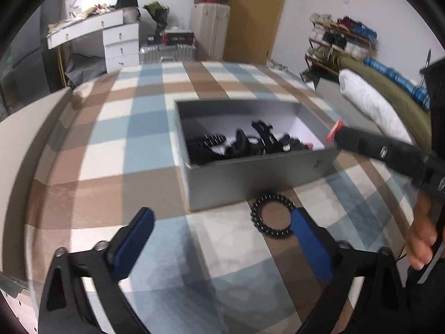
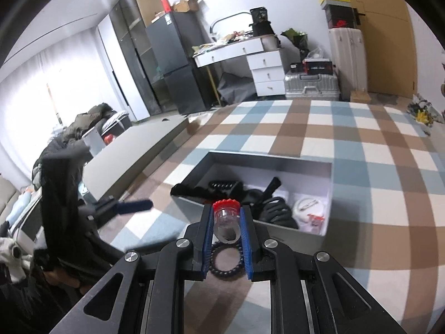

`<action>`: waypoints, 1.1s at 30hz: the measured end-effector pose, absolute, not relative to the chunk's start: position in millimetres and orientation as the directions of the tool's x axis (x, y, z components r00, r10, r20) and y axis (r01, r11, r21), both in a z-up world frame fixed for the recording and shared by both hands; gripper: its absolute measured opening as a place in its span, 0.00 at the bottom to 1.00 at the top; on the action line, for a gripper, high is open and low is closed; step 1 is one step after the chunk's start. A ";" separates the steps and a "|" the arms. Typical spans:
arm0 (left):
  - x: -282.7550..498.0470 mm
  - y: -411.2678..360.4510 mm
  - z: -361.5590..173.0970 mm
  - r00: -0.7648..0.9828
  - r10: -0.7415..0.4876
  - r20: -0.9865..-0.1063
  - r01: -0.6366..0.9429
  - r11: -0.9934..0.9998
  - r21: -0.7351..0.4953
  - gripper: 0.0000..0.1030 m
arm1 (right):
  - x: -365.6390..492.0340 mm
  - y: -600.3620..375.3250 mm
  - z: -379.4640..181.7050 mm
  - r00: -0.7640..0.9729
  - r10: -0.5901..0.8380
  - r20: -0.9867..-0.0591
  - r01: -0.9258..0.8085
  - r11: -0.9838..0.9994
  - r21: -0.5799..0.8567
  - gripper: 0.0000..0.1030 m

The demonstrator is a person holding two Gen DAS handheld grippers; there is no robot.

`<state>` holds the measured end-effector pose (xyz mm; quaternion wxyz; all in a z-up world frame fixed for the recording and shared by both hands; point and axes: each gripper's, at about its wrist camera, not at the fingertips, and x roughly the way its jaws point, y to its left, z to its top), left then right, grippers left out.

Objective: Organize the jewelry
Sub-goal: 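Lift the red-capped ring with the right gripper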

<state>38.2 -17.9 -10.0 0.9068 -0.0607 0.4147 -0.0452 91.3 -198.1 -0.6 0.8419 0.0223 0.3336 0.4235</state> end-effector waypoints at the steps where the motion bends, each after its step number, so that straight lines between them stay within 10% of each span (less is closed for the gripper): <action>1: 41.0 -19.9 -14.2 0.638 -0.133 -0.759 0.029 0.988 -0.148 0.85 | 92.6 -199.7 0.1 0.423 0.727 -0.541 -0.695 0.643 0.321 0.17; 33: 44.6 -29.8 -31.1 0.583 -0.064 -0.810 -0.049 0.992 -0.114 0.84 | 92.3 -206.0 2.2 0.432 0.719 -0.545 -0.687 0.654 0.318 0.17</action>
